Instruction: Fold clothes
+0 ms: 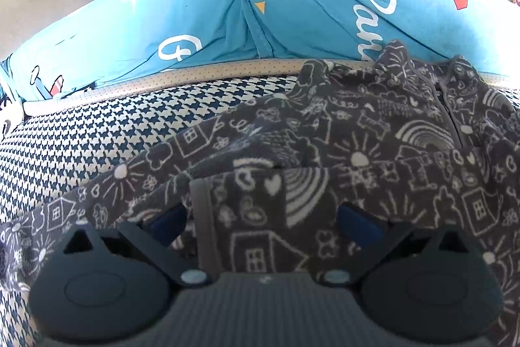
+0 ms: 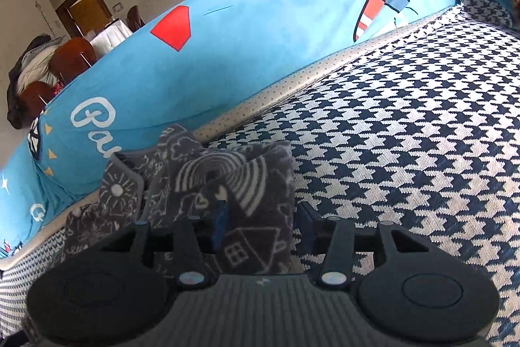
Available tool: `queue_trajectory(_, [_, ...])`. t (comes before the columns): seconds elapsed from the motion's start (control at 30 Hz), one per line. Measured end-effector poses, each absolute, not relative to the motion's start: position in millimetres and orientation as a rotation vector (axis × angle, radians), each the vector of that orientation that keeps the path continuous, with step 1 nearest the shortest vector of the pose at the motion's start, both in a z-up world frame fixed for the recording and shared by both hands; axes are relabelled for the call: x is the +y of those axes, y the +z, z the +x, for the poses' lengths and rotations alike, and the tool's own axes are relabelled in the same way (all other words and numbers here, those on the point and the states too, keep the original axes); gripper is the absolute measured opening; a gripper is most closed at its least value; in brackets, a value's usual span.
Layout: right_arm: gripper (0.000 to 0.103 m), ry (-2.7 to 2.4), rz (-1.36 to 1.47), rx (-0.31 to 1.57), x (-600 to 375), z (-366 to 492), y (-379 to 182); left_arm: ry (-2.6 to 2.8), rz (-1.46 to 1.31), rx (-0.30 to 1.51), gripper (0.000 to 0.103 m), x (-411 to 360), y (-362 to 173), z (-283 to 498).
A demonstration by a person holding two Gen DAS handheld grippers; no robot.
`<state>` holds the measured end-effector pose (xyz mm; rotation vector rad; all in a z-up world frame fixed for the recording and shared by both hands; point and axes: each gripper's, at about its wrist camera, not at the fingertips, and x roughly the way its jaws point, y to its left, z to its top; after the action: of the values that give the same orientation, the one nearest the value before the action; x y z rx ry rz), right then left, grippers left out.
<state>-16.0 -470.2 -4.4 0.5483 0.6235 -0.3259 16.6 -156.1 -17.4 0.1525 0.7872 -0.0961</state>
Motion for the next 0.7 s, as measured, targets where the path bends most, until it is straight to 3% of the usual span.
queue_trajectory(0.57, [0.054, -0.244, 0.513, 0.677, -457, -12, -9, -0.101, 0.164, 0.783, 0.103, -157, -18, 16])
queue_trajectory(0.7, [0.021, -0.303, 0.438, 0.691, -453, -11, -12, -0.102, 0.168, 0.783, 0.103, -158, -18, 16])
